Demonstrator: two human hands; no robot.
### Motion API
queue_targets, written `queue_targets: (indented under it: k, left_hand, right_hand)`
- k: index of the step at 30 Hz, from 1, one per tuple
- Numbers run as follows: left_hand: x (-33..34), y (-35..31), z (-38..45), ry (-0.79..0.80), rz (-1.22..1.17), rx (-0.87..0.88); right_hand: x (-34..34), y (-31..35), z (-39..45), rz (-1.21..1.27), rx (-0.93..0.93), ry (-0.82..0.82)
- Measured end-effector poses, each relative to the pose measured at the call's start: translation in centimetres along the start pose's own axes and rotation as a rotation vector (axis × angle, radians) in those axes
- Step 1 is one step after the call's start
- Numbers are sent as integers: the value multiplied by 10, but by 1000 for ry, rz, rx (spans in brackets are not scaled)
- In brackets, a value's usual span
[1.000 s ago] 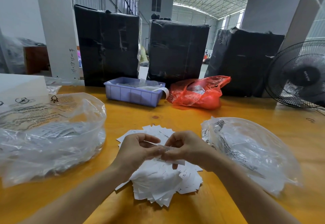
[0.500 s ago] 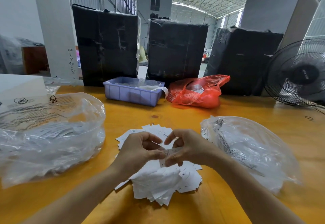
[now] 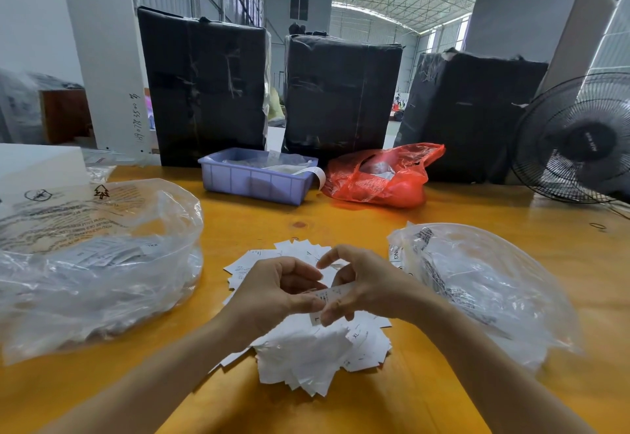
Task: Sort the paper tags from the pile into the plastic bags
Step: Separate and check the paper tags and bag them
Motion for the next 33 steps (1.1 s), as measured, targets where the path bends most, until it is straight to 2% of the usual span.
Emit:
queue_targets:
  k: [9, 14, 17, 22, 27, 30, 33]
  left_hand:
    - [-3, 1, 4, -56, -287, -100]
    - [-4, -1, 5, -159, -380, -103]
    - [-3, -1, 6, -197, -451, -91]
    - [2, 2, 4, -239, -316, -83]
    - [-2, 3, 2, -280, -172, -126]
    - [0, 1, -1, -224, -138, -148]
    - [-1, -3, -1, -103, -207, -127]
  right_hand:
    - [-1, 5, 0, 0, -86, -114]
    - [-2, 6, 0, 100, -176, -315]
    - [-2, 5, 1, 163, -189, -334]
    - [2, 3, 4, 116, -189, -267]
    - [1, 3, 3, 47, -227, -381]
    - [3, 4, 2, 30, -210, -370]
    - [1, 4, 1, 56, -188, -421]
Point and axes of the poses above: each hand's wrist, its own z-axis towards the middle knuckle, its own x-axis out of the palm, y = z × x, the point moved 1 cm from there along z, towards the middle knuckle, and after that the axes turned 12 degrees about y, right-handed, at the moved point
